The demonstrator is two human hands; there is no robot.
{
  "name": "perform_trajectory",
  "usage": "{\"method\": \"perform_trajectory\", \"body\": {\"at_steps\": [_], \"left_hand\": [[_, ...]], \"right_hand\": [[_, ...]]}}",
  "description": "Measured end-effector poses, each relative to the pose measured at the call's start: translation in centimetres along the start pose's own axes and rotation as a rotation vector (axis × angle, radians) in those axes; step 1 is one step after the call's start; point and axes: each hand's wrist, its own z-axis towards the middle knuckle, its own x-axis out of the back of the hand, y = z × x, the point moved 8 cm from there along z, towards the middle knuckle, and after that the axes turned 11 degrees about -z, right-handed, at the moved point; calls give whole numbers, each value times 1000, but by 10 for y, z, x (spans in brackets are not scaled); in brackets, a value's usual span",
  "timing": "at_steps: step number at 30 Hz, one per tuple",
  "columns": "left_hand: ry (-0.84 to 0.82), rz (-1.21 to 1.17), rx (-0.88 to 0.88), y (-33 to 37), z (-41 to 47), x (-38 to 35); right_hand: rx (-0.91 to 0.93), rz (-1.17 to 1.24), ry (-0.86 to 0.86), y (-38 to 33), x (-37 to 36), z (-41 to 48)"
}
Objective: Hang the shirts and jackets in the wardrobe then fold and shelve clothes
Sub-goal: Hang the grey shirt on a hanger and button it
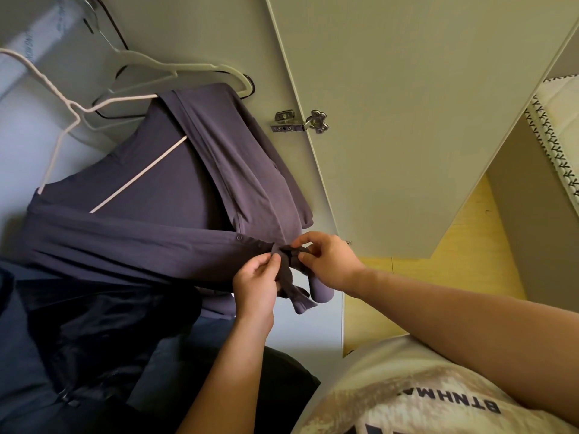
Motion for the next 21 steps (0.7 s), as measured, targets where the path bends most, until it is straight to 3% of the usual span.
{"method": "perform_trajectory", "body": {"at_steps": [11,16,21], "left_hand": [[-89,85,-60,7,1,-6],[-197,124,-10,3,-1,-15],[-163,79,40,3,5,-13]], "right_hand": [[46,-203,-5,-1,-2,2],[185,-321,118,-13,8,-2],[148,-261,127,-18,18,1]]}}
